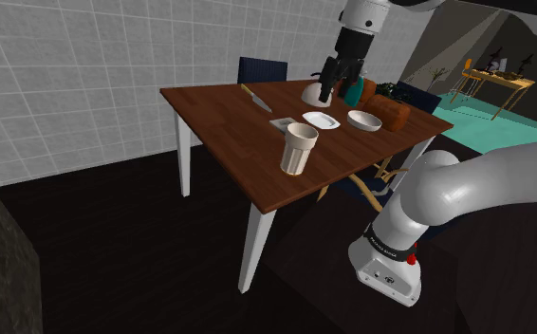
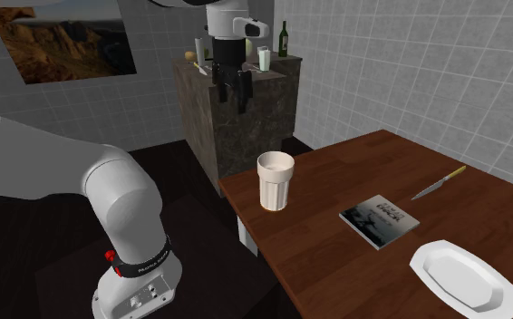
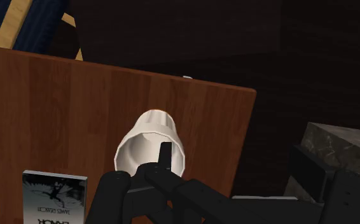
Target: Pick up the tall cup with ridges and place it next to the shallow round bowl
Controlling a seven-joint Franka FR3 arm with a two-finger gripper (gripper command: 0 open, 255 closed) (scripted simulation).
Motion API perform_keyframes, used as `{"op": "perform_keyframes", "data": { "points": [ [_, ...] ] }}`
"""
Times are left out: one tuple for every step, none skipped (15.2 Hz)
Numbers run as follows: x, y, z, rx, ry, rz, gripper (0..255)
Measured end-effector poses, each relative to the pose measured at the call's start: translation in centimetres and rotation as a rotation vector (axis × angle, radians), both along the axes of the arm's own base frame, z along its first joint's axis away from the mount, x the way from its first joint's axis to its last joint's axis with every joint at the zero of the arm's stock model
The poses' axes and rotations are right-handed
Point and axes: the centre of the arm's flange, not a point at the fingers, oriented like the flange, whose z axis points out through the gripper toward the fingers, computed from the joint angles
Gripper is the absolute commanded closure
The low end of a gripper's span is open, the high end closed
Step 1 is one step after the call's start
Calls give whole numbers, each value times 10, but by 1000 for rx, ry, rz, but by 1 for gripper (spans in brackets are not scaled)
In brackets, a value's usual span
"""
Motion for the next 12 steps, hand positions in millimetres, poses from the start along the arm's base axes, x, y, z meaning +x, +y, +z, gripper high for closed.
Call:
{"op": "perform_keyframes", "data": {
  "points": [
    [0,0,0,0,0,0,0],
    [2,-5,-4,1,0,-1,0],
    [5,-13,-12,3,0,-3,0],
    [9,-20,-20,6,-1,-5,0],
    [13,-26,-30,8,-1,-7,0],
    [17,-34,-38,11,-2,-9,0],
    [22,-39,-48,13,-3,-11,0],
    [26,-51,-58,16,-4,-13,0],
    [31,-60,-67,18,-4,-15,0],
    [35,-70,-77,21,-5,-17,0],
    [40,-77,-86,23,-6,-19,0],
    [43,-85,-96,26,-7,-21,0]
  ]
}}
